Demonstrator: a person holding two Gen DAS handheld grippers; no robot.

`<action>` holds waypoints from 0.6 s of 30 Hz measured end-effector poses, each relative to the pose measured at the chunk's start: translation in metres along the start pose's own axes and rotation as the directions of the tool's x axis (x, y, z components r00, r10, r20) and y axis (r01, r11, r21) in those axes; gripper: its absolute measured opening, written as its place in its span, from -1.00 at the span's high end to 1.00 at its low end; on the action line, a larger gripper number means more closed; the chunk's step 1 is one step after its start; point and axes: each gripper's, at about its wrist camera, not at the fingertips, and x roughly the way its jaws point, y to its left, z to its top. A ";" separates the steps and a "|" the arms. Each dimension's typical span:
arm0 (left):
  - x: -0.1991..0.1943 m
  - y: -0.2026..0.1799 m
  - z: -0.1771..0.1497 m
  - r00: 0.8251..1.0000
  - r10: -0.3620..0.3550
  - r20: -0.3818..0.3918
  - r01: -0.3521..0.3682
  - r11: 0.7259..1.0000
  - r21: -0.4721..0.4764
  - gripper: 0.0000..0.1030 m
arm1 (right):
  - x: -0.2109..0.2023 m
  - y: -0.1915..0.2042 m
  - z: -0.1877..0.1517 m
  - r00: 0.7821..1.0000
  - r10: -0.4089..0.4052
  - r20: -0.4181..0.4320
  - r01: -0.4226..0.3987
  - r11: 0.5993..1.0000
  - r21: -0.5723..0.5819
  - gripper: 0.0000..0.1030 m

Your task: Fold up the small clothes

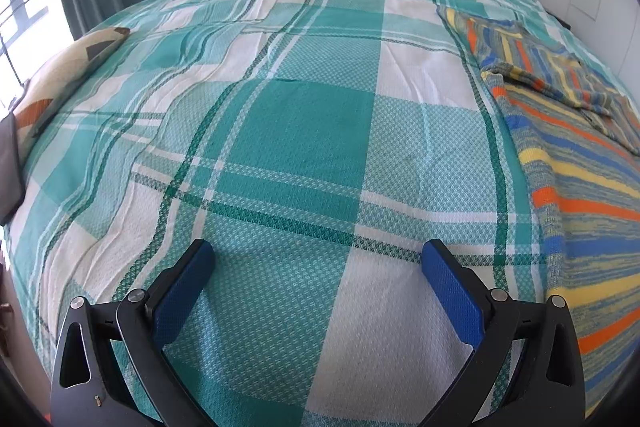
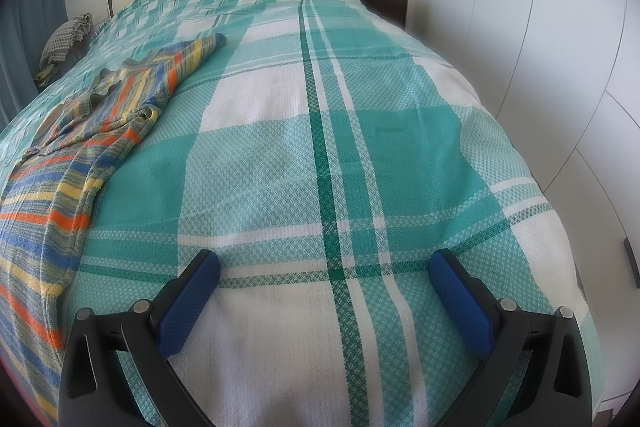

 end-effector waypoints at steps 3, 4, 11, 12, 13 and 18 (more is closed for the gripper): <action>0.000 -0.001 0.000 1.000 0.000 0.001 0.000 1.000 0.000 -0.99 | 0.000 -0.001 0.000 1.000 0.002 0.001 -0.002 1.000 0.001 -0.99; 0.000 0.000 0.000 1.000 0.000 0.001 0.000 1.000 0.000 -0.99 | 0.000 -0.001 0.000 1.000 0.001 0.001 -0.001 1.000 0.001 -0.99; 0.001 0.000 0.000 1.000 0.001 0.002 -0.001 1.000 0.000 -0.99 | 0.000 0.000 0.000 1.000 0.001 0.000 -0.001 1.000 0.001 -0.99; 0.001 0.000 0.000 1.000 0.001 0.002 -0.001 1.000 0.000 -0.99 | 0.000 -0.001 0.000 1.000 0.001 0.000 -0.001 1.000 0.001 -0.99; 0.001 -0.001 0.000 1.000 0.002 0.002 -0.002 1.000 0.001 -0.99 | 0.000 -0.001 0.000 1.000 0.001 0.000 -0.001 1.000 0.001 -0.99; 0.001 -0.001 0.000 1.000 0.002 0.003 -0.002 1.000 0.001 -0.99 | 0.000 -0.001 0.000 1.000 0.001 0.001 -0.001 1.000 0.001 -0.99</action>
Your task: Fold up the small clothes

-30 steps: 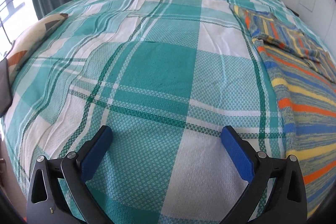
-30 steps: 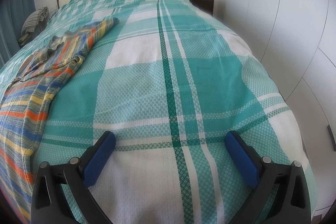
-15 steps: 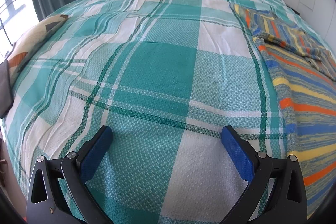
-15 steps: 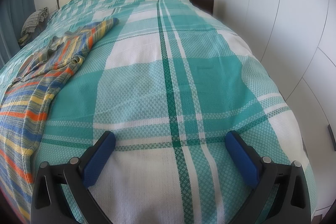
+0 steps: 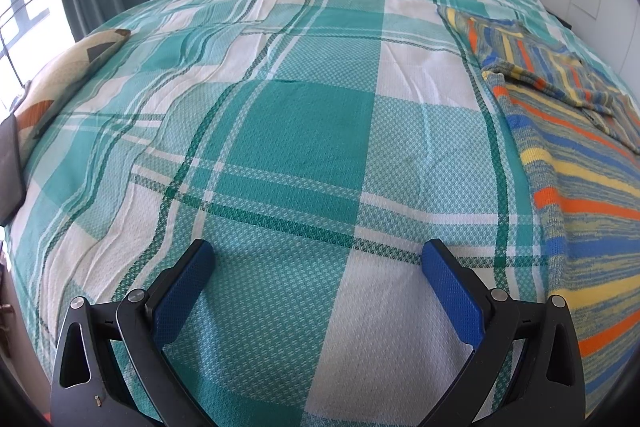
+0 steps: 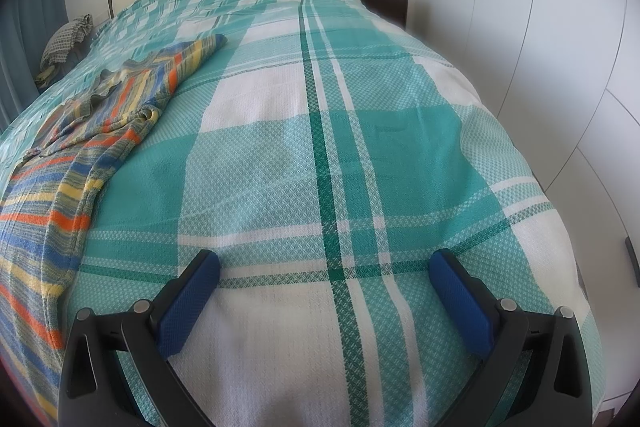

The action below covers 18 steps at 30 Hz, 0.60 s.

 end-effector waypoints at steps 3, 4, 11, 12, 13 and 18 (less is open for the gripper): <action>0.000 0.000 0.000 1.000 0.001 0.000 -0.001 1.000 0.000 -0.99 | 0.000 0.000 0.000 1.000 0.000 0.000 0.000 1.000 0.000 -0.99; 0.000 -0.001 -0.001 1.000 0.000 0.000 0.000 1.000 0.000 -0.99 | 0.000 0.000 0.000 1.000 0.000 0.000 0.000 1.000 0.000 -0.99; 0.000 -0.001 -0.001 1.000 0.001 0.002 -0.001 1.000 0.000 -0.99 | 0.000 0.000 0.000 1.000 0.000 0.000 0.000 1.000 0.000 -0.99; 0.000 0.000 -0.001 1.000 0.002 0.003 -0.002 1.000 0.000 -0.99 | 0.000 0.000 0.000 1.000 0.000 0.000 0.000 1.000 0.000 -0.99; 0.000 0.000 -0.001 1.000 0.002 0.003 -0.002 1.000 0.001 -0.99 | 0.000 0.000 0.000 1.000 0.000 0.000 0.000 1.000 0.000 -0.99; 0.001 0.001 0.000 1.000 0.002 0.007 -0.002 1.000 -0.001 -0.99 | 0.000 0.000 0.000 1.000 0.000 0.000 0.000 1.000 0.000 -0.99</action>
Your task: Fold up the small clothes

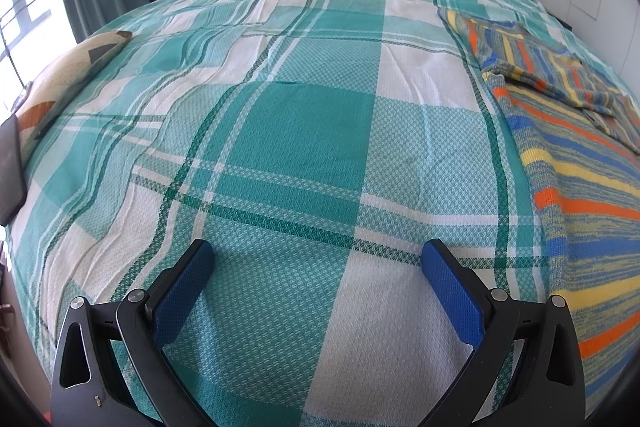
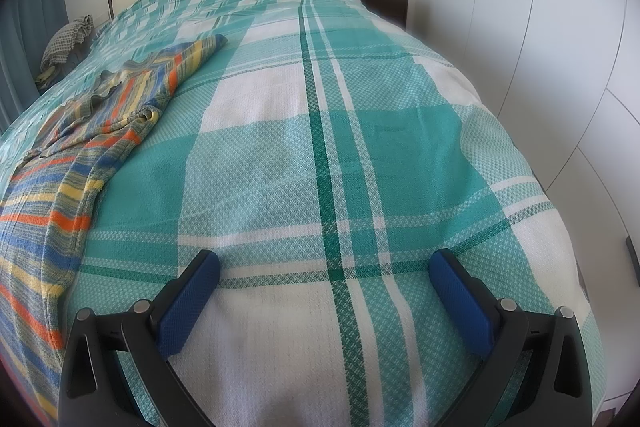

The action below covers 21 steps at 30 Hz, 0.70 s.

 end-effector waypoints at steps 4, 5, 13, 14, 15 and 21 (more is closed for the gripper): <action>0.001 0.001 0.001 1.000 0.001 0.003 -0.001 1.000 0.000 -0.99 | 0.000 0.000 0.000 1.000 0.000 0.000 0.000 1.000 0.000 -0.99; 0.001 0.001 0.001 1.000 0.001 0.003 -0.001 1.000 0.000 -0.99 | 0.000 0.000 0.000 1.000 0.000 0.000 0.000 1.000 0.000 -0.99; 0.000 0.000 0.000 1.000 0.002 0.004 -0.002 1.000 0.000 -0.99 | 0.000 0.000 0.000 1.000 0.000 0.000 0.000 1.000 0.000 -0.99; 0.001 0.000 0.000 1.000 0.002 0.004 -0.002 1.000 0.000 -0.99 | 0.000 0.000 0.000 1.000 0.000 0.000 0.000 1.000 0.001 -0.99; 0.001 0.001 0.000 1.000 0.002 0.004 -0.002 1.000 0.000 -0.99 | 0.000 0.000 0.000 1.000 0.000 0.000 0.000 1.000 0.000 -0.99; 0.000 0.000 0.000 1.000 0.003 0.006 -0.003 1.000 0.000 -0.99 | 0.000 0.000 0.000 1.000 0.000 0.000 0.000 1.000 0.001 -0.99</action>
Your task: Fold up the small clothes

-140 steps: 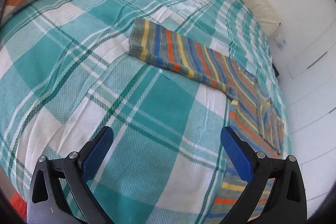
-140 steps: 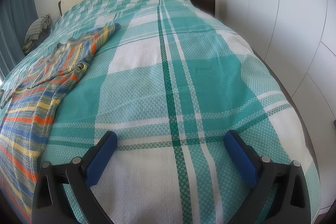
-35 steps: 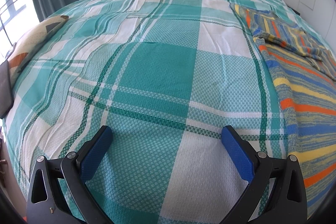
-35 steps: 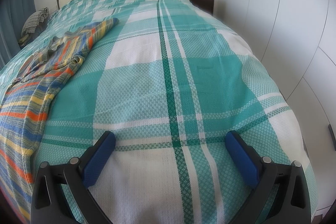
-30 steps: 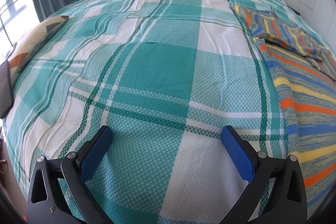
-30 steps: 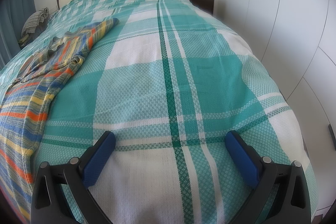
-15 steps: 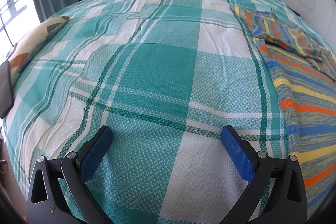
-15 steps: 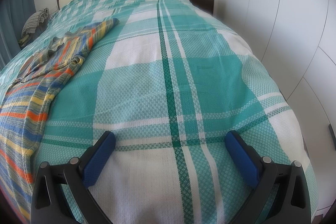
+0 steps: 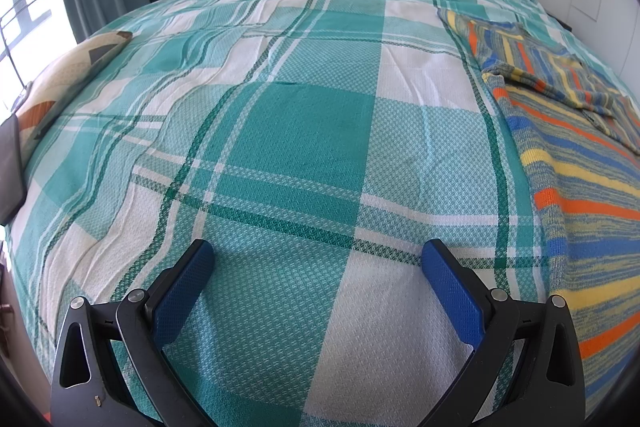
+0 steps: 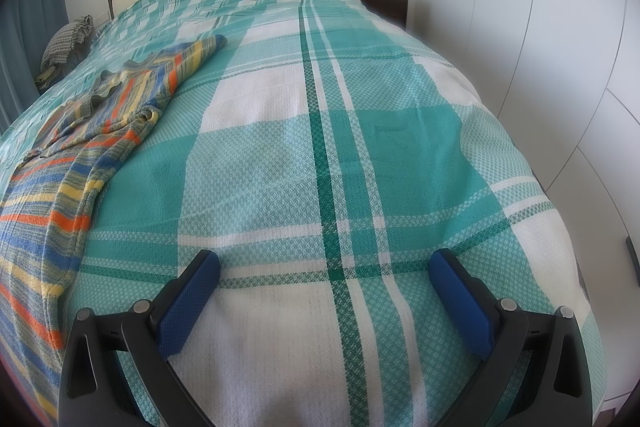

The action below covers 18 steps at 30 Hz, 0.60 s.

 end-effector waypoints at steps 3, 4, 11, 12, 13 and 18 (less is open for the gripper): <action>0.000 0.000 0.000 1.000 0.000 0.000 0.000 1.000 0.000 -0.99 | 0.000 0.000 0.000 1.000 0.000 0.000 0.000 1.000 0.000 -0.99; 0.000 -0.001 -0.001 1.000 0.000 0.001 0.000 1.000 0.000 -0.99 | 0.000 0.000 0.000 1.000 0.000 0.000 0.000 1.000 0.000 -0.99; 0.000 -0.001 -0.001 1.000 0.000 0.002 0.000 1.000 0.000 -0.99 | 0.000 0.000 0.000 1.000 0.000 0.000 0.000 1.000 0.000 -0.99; 0.000 0.000 -0.001 1.000 0.000 0.003 0.000 1.000 0.000 -0.99 | 0.000 0.000 0.000 1.000 0.000 0.000 0.000 1.000 0.000 -0.99; 0.000 -0.001 -0.001 1.000 0.000 0.003 0.000 1.000 0.000 -0.99 | 0.000 0.000 0.000 1.000 0.000 0.000 0.000 1.000 0.000 -0.99; -0.002 0.003 0.002 0.999 -0.031 -0.031 0.030 1.000 -0.007 -0.99 | -0.002 0.001 0.001 1.000 -0.010 -0.008 0.010 1.000 -0.008 -0.99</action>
